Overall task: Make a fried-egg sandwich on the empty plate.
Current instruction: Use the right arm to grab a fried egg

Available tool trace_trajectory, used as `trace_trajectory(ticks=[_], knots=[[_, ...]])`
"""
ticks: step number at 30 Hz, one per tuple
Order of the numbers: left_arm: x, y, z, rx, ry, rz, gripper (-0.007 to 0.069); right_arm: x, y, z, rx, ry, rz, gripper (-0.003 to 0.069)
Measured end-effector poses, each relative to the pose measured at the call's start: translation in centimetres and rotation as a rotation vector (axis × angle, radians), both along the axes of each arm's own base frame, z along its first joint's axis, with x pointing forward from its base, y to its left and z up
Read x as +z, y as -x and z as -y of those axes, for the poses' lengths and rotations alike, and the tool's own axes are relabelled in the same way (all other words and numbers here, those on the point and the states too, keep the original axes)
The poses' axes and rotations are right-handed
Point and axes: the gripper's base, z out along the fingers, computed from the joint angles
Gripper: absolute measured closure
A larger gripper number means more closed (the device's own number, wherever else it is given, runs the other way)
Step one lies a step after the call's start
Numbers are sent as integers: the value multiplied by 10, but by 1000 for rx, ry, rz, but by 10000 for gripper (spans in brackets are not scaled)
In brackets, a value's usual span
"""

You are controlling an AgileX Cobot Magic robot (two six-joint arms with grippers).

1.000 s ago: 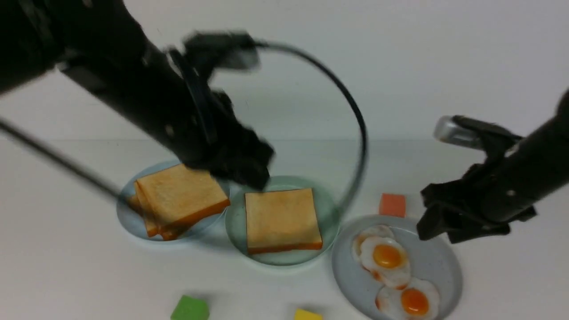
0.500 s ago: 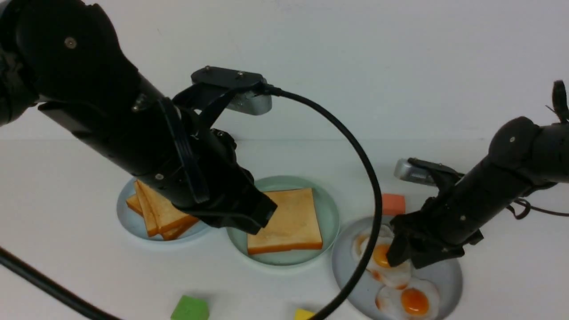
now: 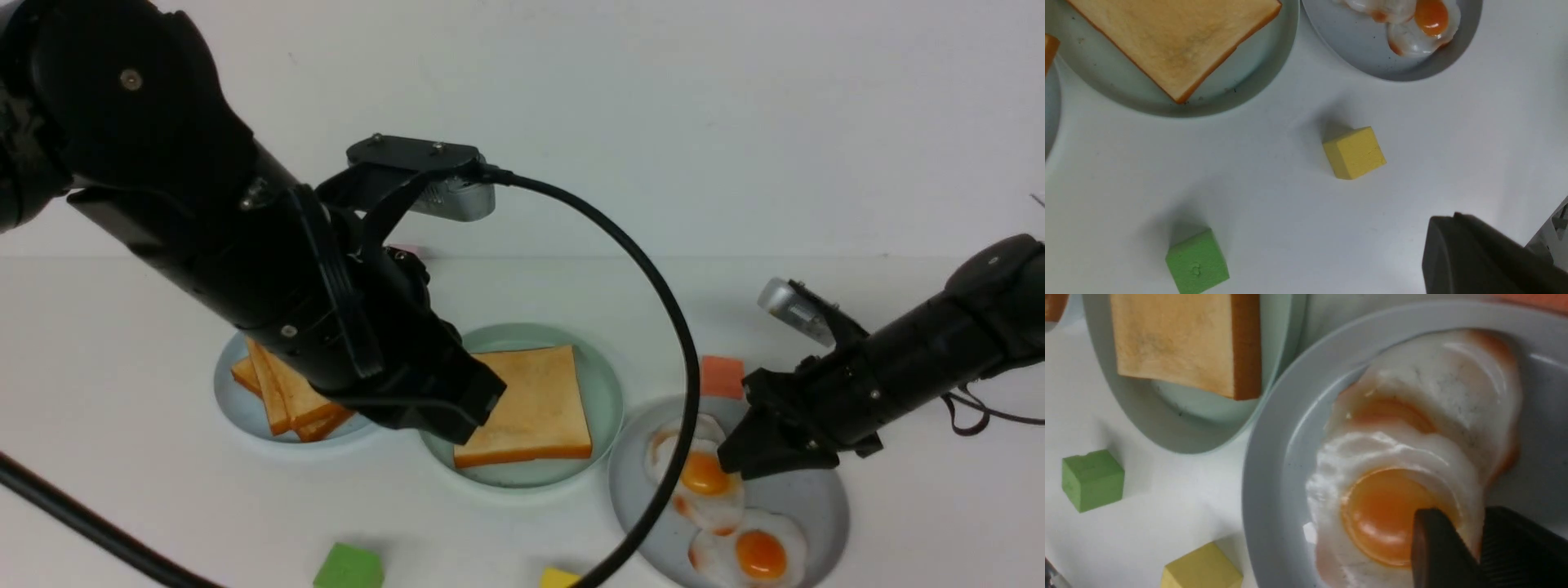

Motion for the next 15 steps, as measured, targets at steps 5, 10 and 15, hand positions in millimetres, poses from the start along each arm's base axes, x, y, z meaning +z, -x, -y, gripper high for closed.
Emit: trace_trajectory(ticks=[5,10,15], knots=[[0,0,0,0,0,0,638,-6,0,0,-1,-4,-19,448],[0,0,0,0,0,0,638,-6,0,0,3,-5,-17,426],[0,0,0,0,0,0,638,-6,0,0,12,-5,-16,477]])
